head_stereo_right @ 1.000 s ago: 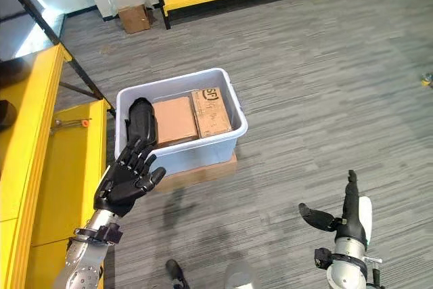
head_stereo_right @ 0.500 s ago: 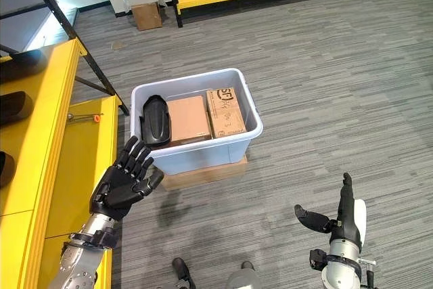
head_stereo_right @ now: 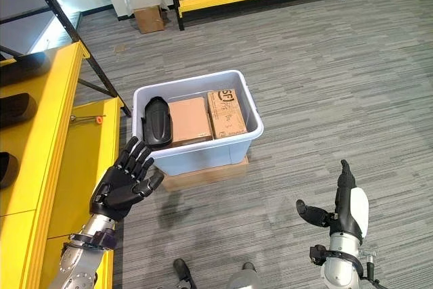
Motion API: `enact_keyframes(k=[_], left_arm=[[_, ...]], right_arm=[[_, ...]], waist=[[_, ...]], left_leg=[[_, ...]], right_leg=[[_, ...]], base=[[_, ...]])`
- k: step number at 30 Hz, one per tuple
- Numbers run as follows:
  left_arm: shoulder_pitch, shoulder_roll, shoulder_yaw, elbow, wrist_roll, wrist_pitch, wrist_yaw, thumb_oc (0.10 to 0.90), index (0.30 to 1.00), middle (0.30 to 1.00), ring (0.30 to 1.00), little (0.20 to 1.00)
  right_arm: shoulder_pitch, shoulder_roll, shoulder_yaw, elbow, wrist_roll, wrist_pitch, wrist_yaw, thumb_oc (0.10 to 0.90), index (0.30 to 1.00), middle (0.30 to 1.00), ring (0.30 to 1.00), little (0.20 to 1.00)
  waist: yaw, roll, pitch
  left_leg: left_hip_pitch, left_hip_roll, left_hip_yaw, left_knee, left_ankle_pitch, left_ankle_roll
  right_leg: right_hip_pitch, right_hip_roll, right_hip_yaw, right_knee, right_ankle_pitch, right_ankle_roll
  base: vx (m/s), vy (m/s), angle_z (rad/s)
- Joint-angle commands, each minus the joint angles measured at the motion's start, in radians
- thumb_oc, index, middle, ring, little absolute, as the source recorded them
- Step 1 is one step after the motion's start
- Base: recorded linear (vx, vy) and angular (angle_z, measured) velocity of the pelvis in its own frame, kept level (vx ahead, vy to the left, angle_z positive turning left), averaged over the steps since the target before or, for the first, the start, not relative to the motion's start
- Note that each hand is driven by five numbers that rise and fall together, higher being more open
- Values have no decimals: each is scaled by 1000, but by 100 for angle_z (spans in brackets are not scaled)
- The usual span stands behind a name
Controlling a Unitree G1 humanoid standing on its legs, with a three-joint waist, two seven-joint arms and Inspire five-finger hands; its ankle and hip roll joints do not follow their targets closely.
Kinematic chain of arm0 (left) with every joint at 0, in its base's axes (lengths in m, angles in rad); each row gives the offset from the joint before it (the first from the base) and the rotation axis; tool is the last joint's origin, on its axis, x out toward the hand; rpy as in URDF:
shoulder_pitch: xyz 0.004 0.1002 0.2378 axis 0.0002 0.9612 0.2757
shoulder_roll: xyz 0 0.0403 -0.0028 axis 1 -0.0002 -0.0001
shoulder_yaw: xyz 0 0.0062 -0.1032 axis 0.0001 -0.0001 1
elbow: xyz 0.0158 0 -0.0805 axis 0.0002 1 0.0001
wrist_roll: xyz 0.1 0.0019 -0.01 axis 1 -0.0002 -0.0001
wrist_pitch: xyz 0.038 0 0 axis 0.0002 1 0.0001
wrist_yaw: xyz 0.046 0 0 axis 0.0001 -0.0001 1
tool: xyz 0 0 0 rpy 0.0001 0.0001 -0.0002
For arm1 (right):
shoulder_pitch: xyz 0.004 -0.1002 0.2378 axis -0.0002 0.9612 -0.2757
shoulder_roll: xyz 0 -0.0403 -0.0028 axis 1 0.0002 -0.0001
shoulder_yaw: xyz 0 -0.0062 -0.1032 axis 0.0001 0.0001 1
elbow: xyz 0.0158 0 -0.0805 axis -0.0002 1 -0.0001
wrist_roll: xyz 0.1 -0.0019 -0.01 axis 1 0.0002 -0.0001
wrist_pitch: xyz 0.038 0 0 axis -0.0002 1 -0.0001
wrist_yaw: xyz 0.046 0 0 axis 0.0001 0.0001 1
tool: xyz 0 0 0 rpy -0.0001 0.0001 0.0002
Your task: Move parts from the plastic box to the shelf.
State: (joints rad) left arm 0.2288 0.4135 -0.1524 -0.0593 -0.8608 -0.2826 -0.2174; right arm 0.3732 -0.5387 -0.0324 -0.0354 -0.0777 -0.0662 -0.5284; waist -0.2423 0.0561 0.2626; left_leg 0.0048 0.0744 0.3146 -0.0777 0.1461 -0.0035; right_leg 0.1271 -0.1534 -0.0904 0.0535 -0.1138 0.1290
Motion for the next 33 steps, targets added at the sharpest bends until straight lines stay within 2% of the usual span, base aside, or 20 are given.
enact_keyframes(k=[1,4,5,6,10,13,15,17,18,19,20,21,22,23,24,26,29,33], left_arm=[[-56,31,103,-82,-33,-76,-65,900,1000,1000,1000,1000],[-53,37,119,-81,-44,-70,-78,900,1000,1000,1000,1000],[-53,37,120,-81,-45,-70,-80,900,1000,1000,1000,1000],[-46,41,126,-73,-49,-62,-111,900,1000,1000,1000,1000],[-31,51,128,-59,-38,-61,-159,900,1000,1000,1000,1000],[-44,55,122,-50,-51,-50,-172,900,1000,1000,1000,1000],[-62,56,110,-50,-62,-67,-164,900,1000,1000,1000,1000],[-67,49,104,-54,-69,-67,-180,900,1000,1000,1000,1000],[-63,43,104,-58,-68,-64,-182,900,1000,1000,1000,1000],[-58,38,104,-65,-62,-62,-173,900,1000,1000,1000,1000],[-55,41,100,-72,-69,-63,-166,900,1000,1000,1000,1000],[-56,42,100,-73,-71,-62,-165,900,1000,1000,1000,1000],[-58,43,99,-89,-68,-48,-156,900,1000,1000,1000,1000],[-66,43,84,-95,-56,-39,-140,900,1000,1000,1000,1000],[-66,42,83,-95,-55,-39,-139,900,1000,1000,1000,1000],[-71,41,31,-79,-32,-64,-156,900,1000,1000,1000,1000],[-81,39,0,-59,-26,-83,-146,900,1000,1000,1000,1000],[-83,29,-7,-69,-38,-77,-130,900,1000,1000,1000,1000]], right_arm=[[-44,-73,-38,-71,-50,-186,19,900,1000,1000,1000,1000],[-50,-88,-31,-102,-93,-254,83,900,1000,1000,1000,1000],[-50,-88,-30,-102,-98,-258,85,900,1000,1000,1000,1000],[-56,-102,-22,-107,-163,-274,87,900,1000,1000,1000,1000],[-89,-112,-12,-92,-118,-274,74,900,1000,1000,1000,1000],[-135,-101,3,-65,-74,-245,64,900,1000,1000,1000,1000],[-147,-93,8,-57,-69,-231,50,900,1000,1000,1000,1000],[-147,-88,11,-48,-61,-215,54,900,1000,1000,1000,1000],[-152,-88,17,-39,-52,-214,57,900,1000,1000,1000,1000],[-168,-88,32,-24,-42,-222,65,900,1000,1000,1000,1000],[-173,-93,35,-24,-45,-236,73,900,1000,1000,1000,1000],[-170,-93,33,-27,-46,-239,75,900,1000,1000,1000,1000],[-149,-84,16,-58,-61,-238,86,900,1000,1000,1000,1000],[-142,-75,18,-87,-64,-218,83,900,1000,1000,1000,1000],[-140,-76,17,-88,-64,-217,82,900,1000,1000,1000,1000],[-108,-62,-10,-74,-76,-233,62,900,1000,1000,1000,1000],[-92,-61,-17,-57,-73,-230,57,900,1000,1000,1000,1000],[-87,-61,0,-53,-67,-226,38,900,1000,1000,1000,1000]], waist=[[8,-18,-63],[16,-19,-62],[17,-19,-63],[24,-22,-68],[37,-27,-76],[39,-29,-69],[40,-22,-57],[49,-14,-39],[53,-18,-34],[56,-16,-18],[44,-21,-12],[40,-22,-11],[25,-33,-14],[14,-48,-16],[13,-45,-13],[-24,-51,-5],[-33,-53,-17],[-40,-50,-24]], left_leg=[[20,31,4,30,-136,2],[21,29,-2,30,-140,4],[21,29,-2,30,-140,4],[23,26,-8,28,-142,6],[17,10,-5,49,-164,30],[15,-24,0,58,-182,72],[14,-50,-12,57,-202,105],[34,-63,-18,59,-217,115],[63,-74,-25,54,-236,112],[80,-64,4,52,-221,106],[100,-65,-6,36,-219,90],[104,-64,-10,33,-219,88],[118,-79,-32,25,-232,85],[146,-94,-47,12,-251,75],[153,-91,-49,10,-254,75],[201,-81,-84,3,-276,68],[202,-62,-79,20,-275,53],[208,-34,-54,45,-286,39]], right_leg=[[-64,43,-83,67,-11,-36],[-63,39,-90,75,-18,-34],[-63,38,-91,76,-19,-34],[-60,36,-97,94,-28,-31],[-75,24,-102,166,-53,-25],[-142,4,-73,342,-1,-2],[-234,-11,-40,570,77,4],[-296,-31,-61,709,121,8],[-310,-47,-62,726,109,24],[-341,-43,-91,684,117,8],[-345,11,-86,531,89,4],[-340,25,-83,491,85,3],[-331,48,-85,295,104,9],[-362,33,-75,114,219,34],[-357,35,-76,108,221,36],[-404,44,18,43,290,58],[-343,49,15,7,265,49],[-319,57,-1,40,211,23]], base=[[29,34,0],[45,67,0],[121,150,2],[93,107,2],[148,201,7],[80,217,7],[72,223,1],[165,168,1],[202,49,-12],[258,-106,-26],[151,-156,-48],[242,-229,-67],[292,-346,-36],[289,-327,-37],[272,-346,6],[310,-432,30],[220,-420,85],[120,-261,24]])
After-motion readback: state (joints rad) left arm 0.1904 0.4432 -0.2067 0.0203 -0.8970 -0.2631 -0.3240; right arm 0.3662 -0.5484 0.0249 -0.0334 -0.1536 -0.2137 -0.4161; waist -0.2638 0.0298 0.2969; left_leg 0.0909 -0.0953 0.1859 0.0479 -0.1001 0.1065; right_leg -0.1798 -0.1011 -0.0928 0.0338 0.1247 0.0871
